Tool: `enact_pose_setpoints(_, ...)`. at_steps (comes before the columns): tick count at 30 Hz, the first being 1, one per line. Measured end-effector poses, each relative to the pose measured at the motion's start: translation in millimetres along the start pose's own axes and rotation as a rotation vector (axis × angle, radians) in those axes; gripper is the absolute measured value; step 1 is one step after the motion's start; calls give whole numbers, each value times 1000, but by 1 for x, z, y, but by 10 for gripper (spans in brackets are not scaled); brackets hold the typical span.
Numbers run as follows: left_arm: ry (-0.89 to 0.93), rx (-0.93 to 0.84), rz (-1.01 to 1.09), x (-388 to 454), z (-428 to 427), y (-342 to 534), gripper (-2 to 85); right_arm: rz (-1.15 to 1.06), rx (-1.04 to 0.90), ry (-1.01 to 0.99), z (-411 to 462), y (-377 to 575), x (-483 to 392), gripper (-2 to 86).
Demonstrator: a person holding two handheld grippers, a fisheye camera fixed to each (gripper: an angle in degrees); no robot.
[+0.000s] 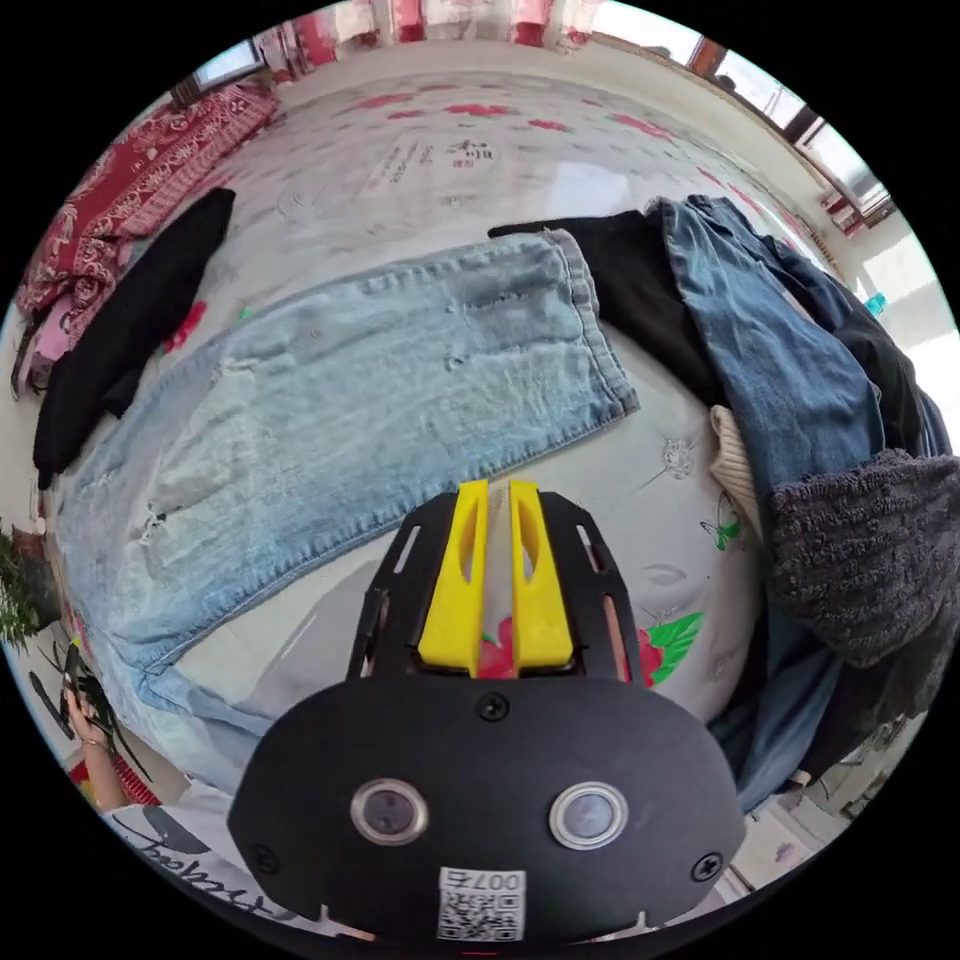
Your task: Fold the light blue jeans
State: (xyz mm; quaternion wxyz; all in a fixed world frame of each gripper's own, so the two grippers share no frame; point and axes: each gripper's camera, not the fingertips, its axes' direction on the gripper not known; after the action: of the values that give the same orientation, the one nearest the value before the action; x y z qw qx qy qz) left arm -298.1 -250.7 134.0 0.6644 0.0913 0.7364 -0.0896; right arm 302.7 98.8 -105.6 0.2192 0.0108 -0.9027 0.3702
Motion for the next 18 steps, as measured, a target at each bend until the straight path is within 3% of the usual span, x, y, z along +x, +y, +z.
enact_pose_setpoints(2,-27,-112,-41,-10,22,3,71,-28,6,72,9,-5,-2,2)
enact_pose_setpoints(3,-1,-148,-75,-19,33,8,69,30,-99,166,26,-12,5,2)
enact_pose_setpoints(7,136,-72,-220,-46,18,8,49,28,-30,45,13,-16,19,5)
enact_pose_setpoints(10,137,79,-57,-29,-15,-13,61,-77,127,-26,-17,-11,14,20)
enact_pose_setpoints(15,186,109,142,2,-17,-87,94,-156,158,-144,-33,-50,6,71)
enact_pose_setpoints(18,232,80,193,21,0,-139,107,-196,142,-118,-27,-86,-8,86)
